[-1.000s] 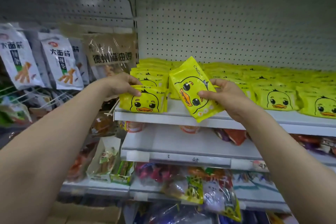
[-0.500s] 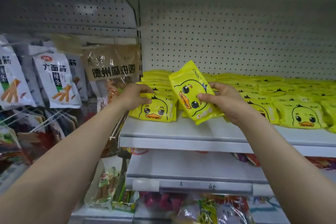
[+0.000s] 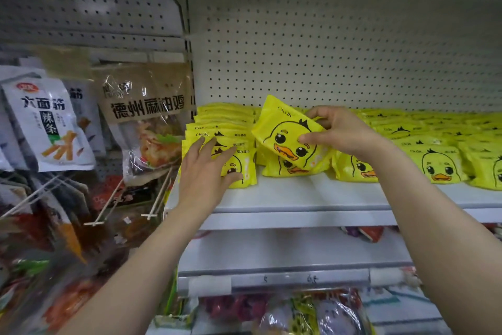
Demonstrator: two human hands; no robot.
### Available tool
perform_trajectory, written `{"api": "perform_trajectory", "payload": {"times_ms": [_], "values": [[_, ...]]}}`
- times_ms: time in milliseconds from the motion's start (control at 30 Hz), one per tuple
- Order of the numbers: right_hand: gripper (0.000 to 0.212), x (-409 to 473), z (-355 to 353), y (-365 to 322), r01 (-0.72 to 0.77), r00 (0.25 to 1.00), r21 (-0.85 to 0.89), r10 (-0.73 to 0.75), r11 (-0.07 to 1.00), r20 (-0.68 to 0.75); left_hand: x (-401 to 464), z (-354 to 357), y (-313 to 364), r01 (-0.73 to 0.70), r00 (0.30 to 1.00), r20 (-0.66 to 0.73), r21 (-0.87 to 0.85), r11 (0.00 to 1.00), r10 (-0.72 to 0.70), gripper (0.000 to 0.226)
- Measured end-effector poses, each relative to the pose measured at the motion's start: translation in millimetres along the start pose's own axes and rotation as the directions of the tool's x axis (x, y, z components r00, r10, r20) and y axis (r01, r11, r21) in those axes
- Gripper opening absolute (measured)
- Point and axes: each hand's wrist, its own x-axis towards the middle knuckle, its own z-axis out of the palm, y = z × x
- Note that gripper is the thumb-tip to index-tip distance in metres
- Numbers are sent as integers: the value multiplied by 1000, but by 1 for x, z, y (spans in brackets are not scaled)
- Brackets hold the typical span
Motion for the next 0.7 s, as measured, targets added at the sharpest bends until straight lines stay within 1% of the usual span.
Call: {"api": "perform_trajectory", "payload": {"times_ms": [100,167,267,333,433,533,633,700], "values": [[36,3,-3,9,17,998,-264,-2,964,57,-6,3,11,19,1000,22,-10,1000,-19,60],[42,6,-3,20,8,995,-376,30,926,95,-5,4,14,50,998,30,-33,998,-49,60],[37,11,1,32,19,986,-460,60,887,156,-5,7,16,64,997,35,-67,996,-62,59],[36,14,3,37,35,984,-500,58,866,170,-6,9,18,66,998,29,-93,993,-64,59],[50,20,6,40,47,992,-592,33,805,123,-7,11,18,75,997,19,-112,991,-73,59],[60,23,12,45,70,995,-682,-5,728,98,-8,11,18,76,997,16,-118,990,-75,60],[68,21,17,48,78,996,-705,-17,705,93,-8,11,16,73,997,27,-124,990,-70,62],[72,19,19,46,51,997,-724,1,688,71,-8,10,15,61,998,29,-127,990,-57,63]]}}
